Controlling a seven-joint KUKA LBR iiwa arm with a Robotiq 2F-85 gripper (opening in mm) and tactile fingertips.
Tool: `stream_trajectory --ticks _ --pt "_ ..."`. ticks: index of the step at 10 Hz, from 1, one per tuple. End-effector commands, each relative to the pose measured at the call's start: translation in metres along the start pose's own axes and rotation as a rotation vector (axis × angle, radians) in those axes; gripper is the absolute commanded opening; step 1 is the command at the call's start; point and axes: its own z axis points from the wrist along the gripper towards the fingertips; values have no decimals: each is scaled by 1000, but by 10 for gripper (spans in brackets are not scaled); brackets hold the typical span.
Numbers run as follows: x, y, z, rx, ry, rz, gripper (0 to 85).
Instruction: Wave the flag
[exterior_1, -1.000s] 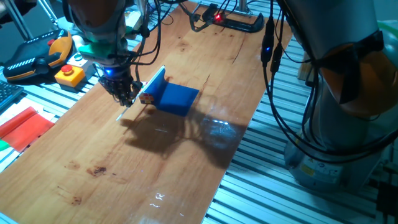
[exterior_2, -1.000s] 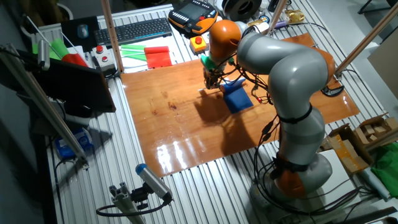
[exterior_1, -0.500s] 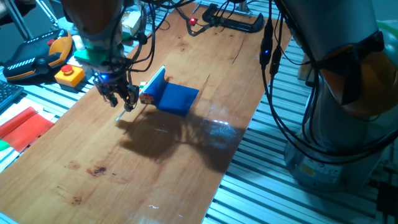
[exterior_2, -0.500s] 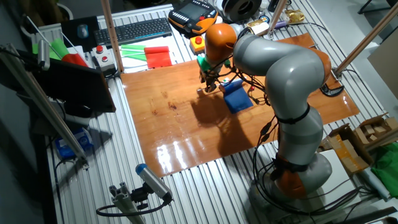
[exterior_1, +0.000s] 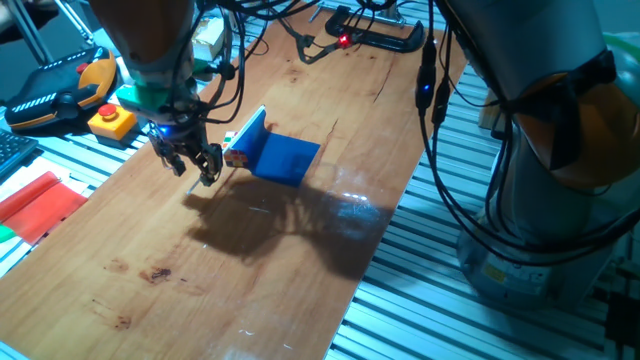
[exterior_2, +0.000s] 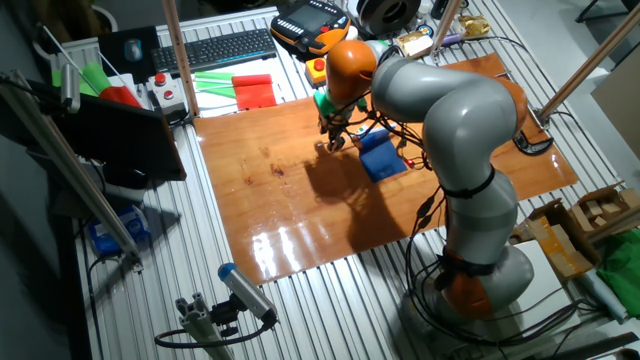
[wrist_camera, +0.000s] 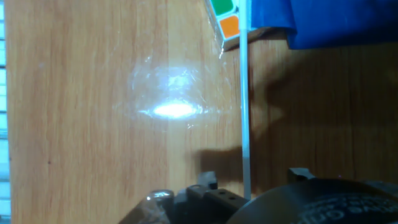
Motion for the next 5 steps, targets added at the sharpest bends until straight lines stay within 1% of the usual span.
stream_trajectory --ticks 1,3,5 --pt "0 -1 3 0 0 4 587" --pt "1 -3 10 3 3 18 583" --pt "2 -4 13 6 5 24 577"
